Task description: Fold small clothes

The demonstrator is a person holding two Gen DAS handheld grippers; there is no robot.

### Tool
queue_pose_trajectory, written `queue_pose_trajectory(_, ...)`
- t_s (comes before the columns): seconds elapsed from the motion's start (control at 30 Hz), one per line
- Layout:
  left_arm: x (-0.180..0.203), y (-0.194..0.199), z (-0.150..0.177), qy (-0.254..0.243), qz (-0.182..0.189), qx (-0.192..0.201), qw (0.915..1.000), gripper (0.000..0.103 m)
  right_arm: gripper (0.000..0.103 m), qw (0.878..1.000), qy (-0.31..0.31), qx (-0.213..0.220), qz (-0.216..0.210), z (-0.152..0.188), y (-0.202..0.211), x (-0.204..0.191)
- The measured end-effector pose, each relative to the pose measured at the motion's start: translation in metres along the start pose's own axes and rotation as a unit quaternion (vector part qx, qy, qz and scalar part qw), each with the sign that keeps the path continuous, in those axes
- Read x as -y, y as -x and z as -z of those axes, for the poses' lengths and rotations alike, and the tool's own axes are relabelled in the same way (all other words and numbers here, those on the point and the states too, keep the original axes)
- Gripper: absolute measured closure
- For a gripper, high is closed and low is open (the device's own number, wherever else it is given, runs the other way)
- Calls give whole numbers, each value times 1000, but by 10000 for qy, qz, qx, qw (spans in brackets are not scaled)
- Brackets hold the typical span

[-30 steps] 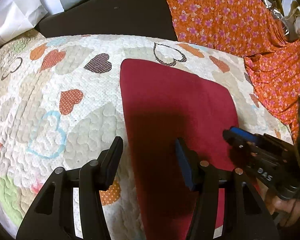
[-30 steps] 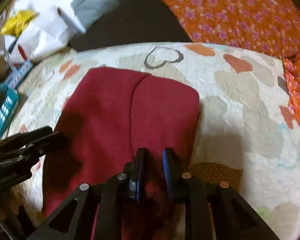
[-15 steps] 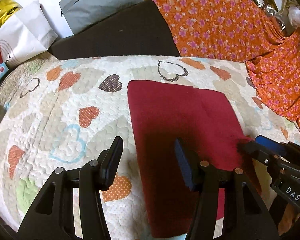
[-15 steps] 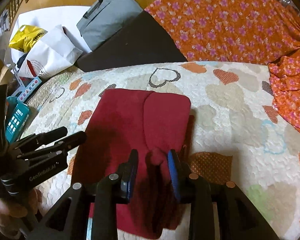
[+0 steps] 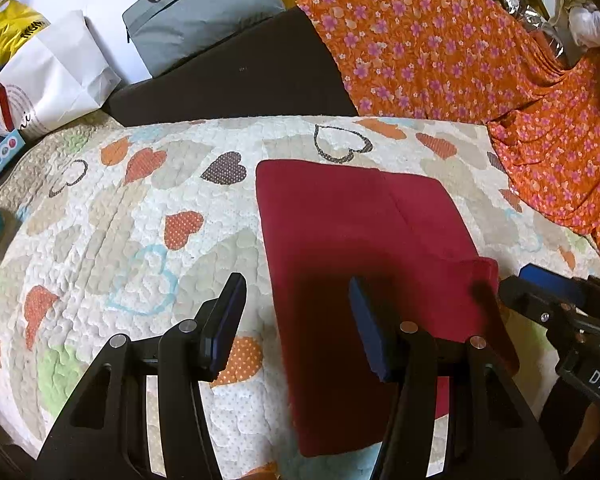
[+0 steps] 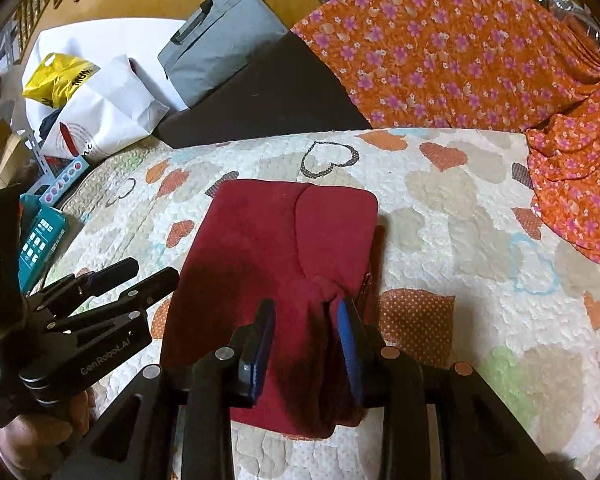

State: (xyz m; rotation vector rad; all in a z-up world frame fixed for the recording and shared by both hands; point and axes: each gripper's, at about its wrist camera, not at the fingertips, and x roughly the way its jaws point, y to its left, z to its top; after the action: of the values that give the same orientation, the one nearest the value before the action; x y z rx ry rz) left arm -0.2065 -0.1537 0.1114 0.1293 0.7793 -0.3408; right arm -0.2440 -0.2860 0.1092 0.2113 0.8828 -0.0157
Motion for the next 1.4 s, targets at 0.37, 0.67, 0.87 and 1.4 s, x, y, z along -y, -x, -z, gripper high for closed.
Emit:
queue_pose_trajectory(0.37,-2,0,-2,-76,22,13,10000,50,71,9999,-47,-107,-38,1,-4,0)
queue_pose_trajectory(0.67,1,-1,-4,-160,10,59,9999,50,71,9998,-66,-185,-55,2,-10,-1)
queue_pose_trajectory(0.87,1,-3,-4,-145,-12,45,9999,50,71,9997,-109,-209,-71,2,-13,2)
queue_pose_trajectory(1.4,4,-7,-3,-193,-9,-30,9998,50,71,9995,-155,-258,-107,4,-18,0)
